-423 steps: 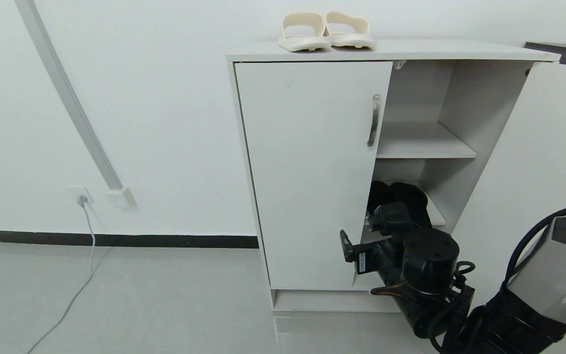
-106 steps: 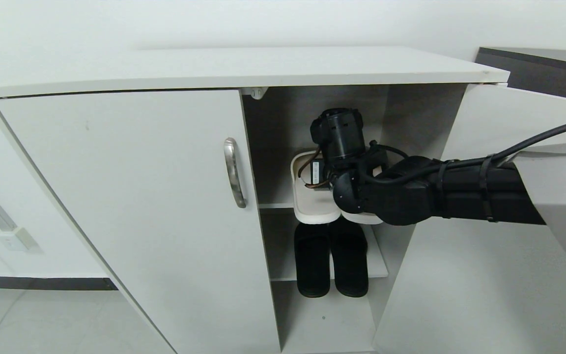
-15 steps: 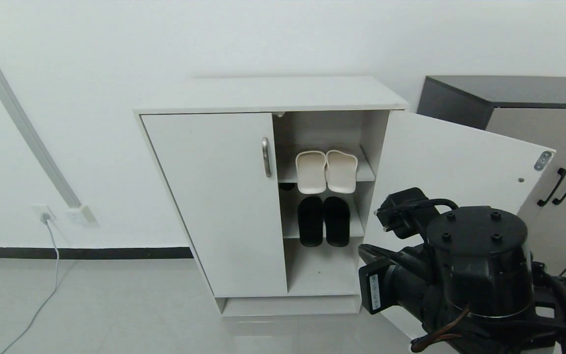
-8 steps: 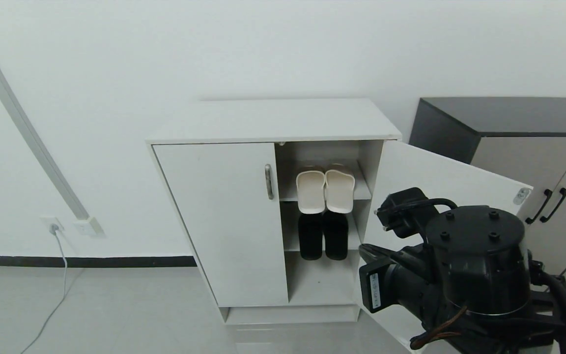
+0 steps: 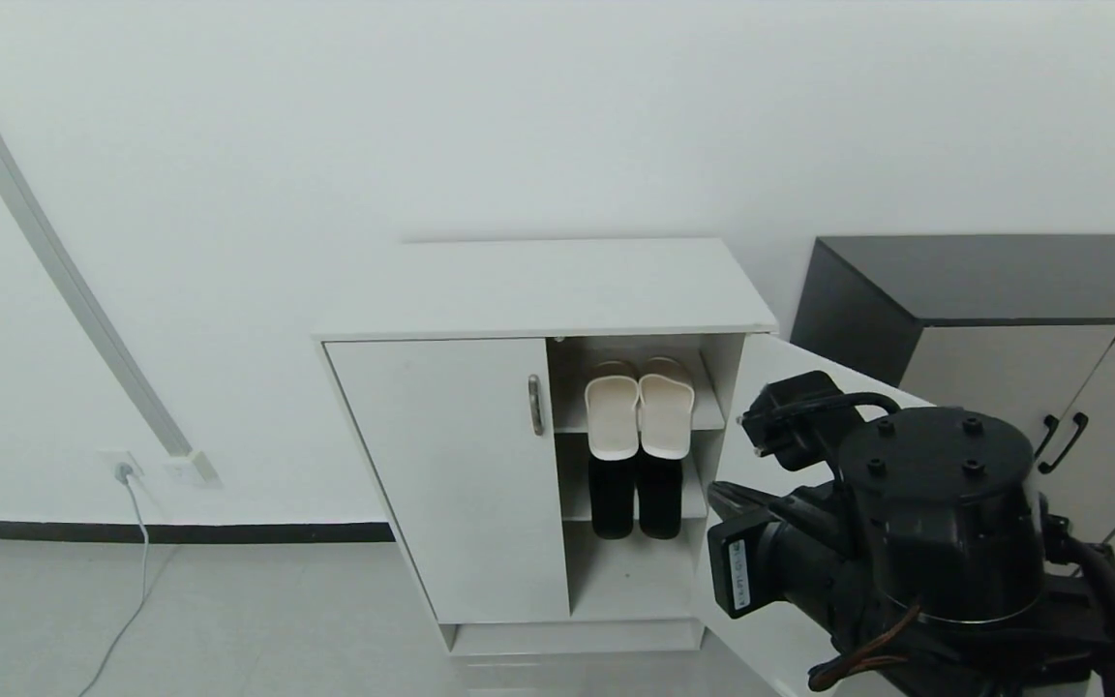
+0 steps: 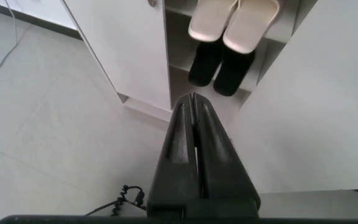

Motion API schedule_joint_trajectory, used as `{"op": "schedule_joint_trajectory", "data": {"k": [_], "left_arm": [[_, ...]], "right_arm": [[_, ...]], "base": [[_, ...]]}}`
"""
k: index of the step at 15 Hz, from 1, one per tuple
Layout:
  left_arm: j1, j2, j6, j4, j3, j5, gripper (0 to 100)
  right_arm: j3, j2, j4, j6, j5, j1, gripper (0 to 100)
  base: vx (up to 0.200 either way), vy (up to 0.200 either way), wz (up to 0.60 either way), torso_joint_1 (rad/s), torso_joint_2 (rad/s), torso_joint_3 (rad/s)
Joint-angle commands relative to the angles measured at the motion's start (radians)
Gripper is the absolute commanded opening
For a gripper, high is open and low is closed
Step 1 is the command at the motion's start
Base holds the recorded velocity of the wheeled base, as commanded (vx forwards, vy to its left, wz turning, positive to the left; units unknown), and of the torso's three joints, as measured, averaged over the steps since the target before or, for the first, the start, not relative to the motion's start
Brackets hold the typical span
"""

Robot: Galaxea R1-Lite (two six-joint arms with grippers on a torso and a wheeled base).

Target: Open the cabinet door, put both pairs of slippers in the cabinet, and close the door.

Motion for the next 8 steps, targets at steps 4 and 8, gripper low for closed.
{"op": "schedule_joint_trajectory", "data": {"k": [4, 8], "left_arm": [[0.0, 0.0, -0.001, 0.0, 0.0, 0.0, 0], [0.0, 0.001, -0.001, 0.0, 0.0, 0.0, 0]], "right_arm": [[0.001, 0.0, 0.0, -0.007, 0.0, -0.004, 0], [0.003, -0.001, -0.002, -0.02, -0.003, -0.026, 0]], "base": [[0.0, 0.0, 0.0, 0.241, -0.56, -0.321], [0.0, 0.0, 0.0, 0.224, -0.51, -0.276]]}}
